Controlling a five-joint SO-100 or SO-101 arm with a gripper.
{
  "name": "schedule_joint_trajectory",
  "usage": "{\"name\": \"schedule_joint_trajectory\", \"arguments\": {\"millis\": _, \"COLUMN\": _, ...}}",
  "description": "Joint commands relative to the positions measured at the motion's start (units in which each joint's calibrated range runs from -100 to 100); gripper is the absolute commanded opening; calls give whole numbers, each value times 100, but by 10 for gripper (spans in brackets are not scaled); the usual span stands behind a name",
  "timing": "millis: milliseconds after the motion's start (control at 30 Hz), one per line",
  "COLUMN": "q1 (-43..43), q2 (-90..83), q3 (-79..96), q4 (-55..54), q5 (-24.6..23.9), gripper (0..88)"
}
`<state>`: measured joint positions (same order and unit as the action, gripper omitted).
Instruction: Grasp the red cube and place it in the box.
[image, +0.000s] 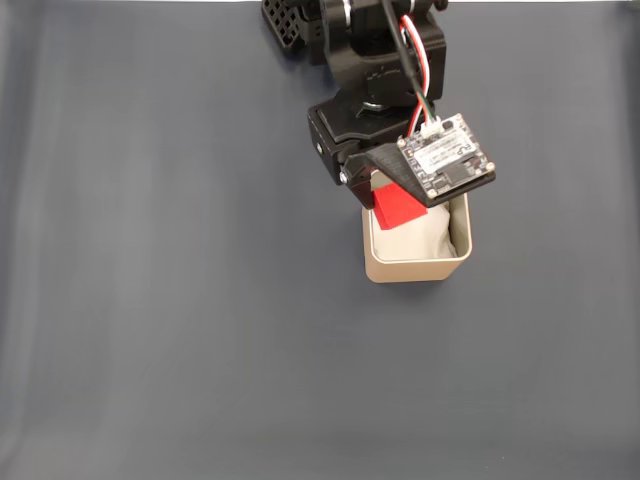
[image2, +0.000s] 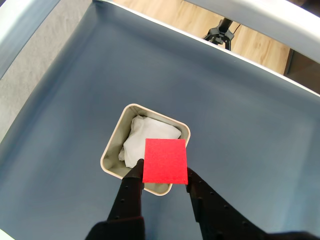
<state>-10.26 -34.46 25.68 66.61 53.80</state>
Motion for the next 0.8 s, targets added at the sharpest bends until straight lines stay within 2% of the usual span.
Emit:
{"name": "schedule_joint_trajectory", "arguments": {"millis": 0, "q1": -85, "q2": -11, "q3": 2, "q4": -149, "q5": 34, "gripper": 2}}
{"name": "schedule_joint_trajectory", "arguments": {"millis": 767, "q1": -291, "q2": 32, "q3": 203, "q4": -395, "q5": -68, "gripper": 2}}
